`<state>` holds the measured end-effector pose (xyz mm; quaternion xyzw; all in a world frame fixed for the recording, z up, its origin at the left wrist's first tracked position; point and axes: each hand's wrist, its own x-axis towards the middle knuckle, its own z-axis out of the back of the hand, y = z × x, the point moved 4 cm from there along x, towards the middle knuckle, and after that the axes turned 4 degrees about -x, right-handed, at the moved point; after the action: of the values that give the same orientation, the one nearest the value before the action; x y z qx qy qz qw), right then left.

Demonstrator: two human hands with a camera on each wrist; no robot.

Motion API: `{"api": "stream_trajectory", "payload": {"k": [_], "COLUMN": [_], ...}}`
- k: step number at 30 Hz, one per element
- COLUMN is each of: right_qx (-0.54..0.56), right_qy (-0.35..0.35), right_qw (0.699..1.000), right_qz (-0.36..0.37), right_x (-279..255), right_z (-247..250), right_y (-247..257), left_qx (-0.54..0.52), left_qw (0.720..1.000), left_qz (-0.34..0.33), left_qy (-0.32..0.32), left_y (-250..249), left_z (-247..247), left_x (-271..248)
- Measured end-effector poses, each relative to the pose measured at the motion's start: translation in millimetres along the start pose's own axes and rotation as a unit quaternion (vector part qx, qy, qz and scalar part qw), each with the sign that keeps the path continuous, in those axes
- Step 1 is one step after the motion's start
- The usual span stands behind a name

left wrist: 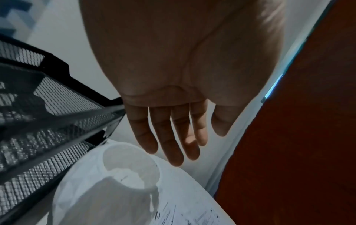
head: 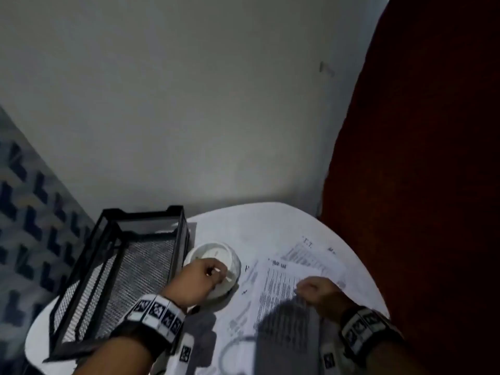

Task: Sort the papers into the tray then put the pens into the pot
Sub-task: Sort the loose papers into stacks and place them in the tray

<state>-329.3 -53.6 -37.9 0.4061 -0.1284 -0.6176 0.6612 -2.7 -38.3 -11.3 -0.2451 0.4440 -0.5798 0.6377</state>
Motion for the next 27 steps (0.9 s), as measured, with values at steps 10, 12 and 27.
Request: {"api": "stream_trajectory", "payload": {"k": [10, 12, 27], "right_qx": [0.039, -0.027, 0.026], "right_qy": [-0.066, -0.101, -0.198], "right_qw": [0.974, 0.961, 0.938], "right_qz": [-0.212, -0.255, -0.284], "right_x": [-16.0, -25.3, -52.3], "right_z": [-83.7, -91.4, -64.9], "right_y": [-102.7, -125.5, -160.1], "left_qx": [0.004, 0.032, 0.308], "left_qw": [0.999, 0.998, 0.944], "left_qz": [0.032, 0.048, 0.115], "left_qy": [-0.013, -0.011, -0.037], "left_y": [50.5, 65.0, 125.2], "left_z": [-79.8, -94.8, -144.0], "left_x": [-7.9, -10.2, -0.8]}}
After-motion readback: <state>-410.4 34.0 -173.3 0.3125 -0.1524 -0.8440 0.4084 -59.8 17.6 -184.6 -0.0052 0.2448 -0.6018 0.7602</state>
